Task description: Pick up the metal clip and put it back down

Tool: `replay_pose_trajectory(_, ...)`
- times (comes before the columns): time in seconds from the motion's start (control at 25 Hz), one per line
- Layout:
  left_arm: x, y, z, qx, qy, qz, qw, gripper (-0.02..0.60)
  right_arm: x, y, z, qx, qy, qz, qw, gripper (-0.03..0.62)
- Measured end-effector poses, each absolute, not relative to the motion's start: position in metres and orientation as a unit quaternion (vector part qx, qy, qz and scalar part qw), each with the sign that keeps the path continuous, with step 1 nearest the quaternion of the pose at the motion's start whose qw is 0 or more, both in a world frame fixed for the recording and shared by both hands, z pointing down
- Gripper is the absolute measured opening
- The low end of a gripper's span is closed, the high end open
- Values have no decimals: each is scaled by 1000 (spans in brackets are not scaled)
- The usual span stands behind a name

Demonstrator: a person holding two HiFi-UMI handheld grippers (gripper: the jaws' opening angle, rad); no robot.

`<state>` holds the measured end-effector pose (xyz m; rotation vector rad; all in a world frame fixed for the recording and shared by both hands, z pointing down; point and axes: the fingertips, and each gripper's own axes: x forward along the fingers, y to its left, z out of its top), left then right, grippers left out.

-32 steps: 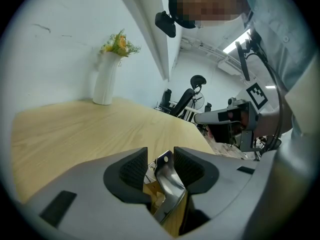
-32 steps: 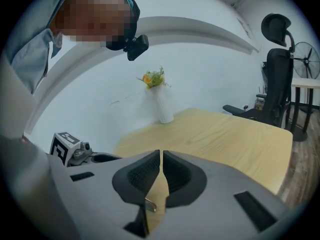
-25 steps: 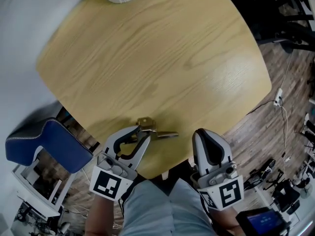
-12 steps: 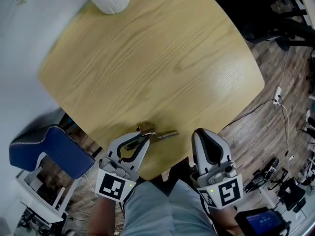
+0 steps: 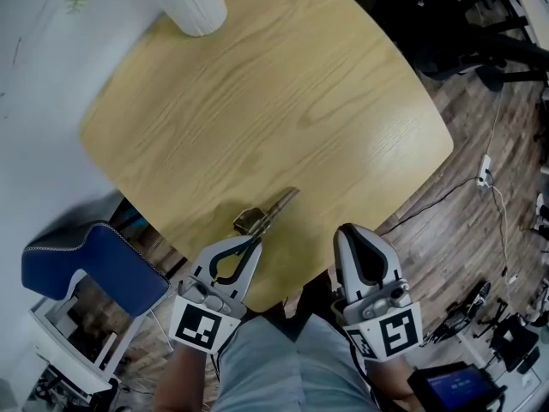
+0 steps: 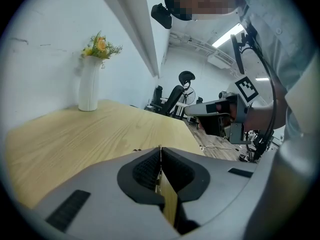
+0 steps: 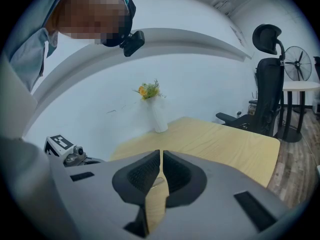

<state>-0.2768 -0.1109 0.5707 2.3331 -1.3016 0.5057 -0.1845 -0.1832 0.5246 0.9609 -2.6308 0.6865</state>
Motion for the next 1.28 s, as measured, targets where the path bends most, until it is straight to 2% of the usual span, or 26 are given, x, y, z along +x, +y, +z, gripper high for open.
replay_pose_trajectory(0.28,-275,-114,545,814,-518,129,231,21,-175,-178,503,334,-909,220,117,49)
replay_pose_trajectory(0.56,-261,-110,482,804,-550,108,200,21,-156,-169,456,328,-920,193,97,49)
replay_pose_trajectory(0.8,-253,-105,434,793,-583,101,144,21,-147,-156,419,312,-934,153,77,49)
replay_pose_trajectory(1.28,-144,-93,343,786,-608,86,69,21,-19,-123,337,318,-943,96,21,49)
